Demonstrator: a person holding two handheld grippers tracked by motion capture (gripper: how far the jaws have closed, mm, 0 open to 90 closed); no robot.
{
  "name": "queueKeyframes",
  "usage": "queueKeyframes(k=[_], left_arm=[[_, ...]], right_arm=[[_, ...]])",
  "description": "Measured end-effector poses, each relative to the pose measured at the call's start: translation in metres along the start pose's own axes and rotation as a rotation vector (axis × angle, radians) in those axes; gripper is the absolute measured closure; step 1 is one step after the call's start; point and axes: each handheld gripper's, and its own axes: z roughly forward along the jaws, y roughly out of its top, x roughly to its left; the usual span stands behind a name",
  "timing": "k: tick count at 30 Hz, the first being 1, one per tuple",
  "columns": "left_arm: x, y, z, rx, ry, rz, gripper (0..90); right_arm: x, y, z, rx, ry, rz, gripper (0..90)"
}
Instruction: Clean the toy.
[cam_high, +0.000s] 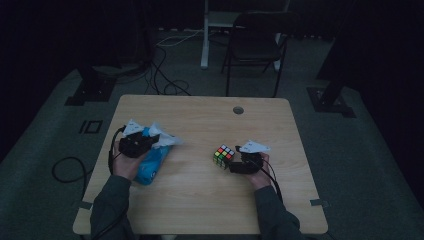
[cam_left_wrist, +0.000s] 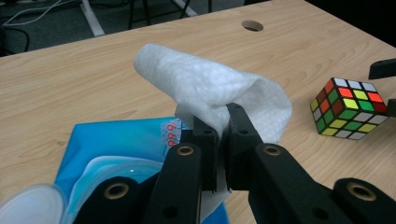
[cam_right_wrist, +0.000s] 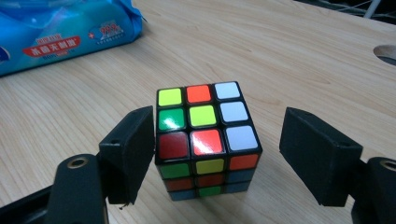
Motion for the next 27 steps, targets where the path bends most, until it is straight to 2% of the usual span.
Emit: queueKeyframes(k=[10, 15, 24, 27], left_arm=[[-0.009, 0.003, 0.008, -0.005, -0.032, 0.001, 85.9], [-0.016, 0.004, 0.016, -0.001, -0.052, 0.009, 85.9], [-0.025, 0.008, 0.024, 0.006, -0.076, 0.026, 85.8], [-0.027, 0.008, 0.026, 0.009, -0.082, 0.027, 85.8]], right_arm=[[0.003, -0.002, 0.008, 0.027, 0.021, -0.028, 21.9], [0.007, -0.002, 0.017, 0.052, 0.009, -0.05, 21.6], [0.007, -0.004, 0.029, 0.084, 0.009, -0.058, 25.2], [0.008, -0.006, 0.031, 0.091, 0.001, -0.071, 29.1]])
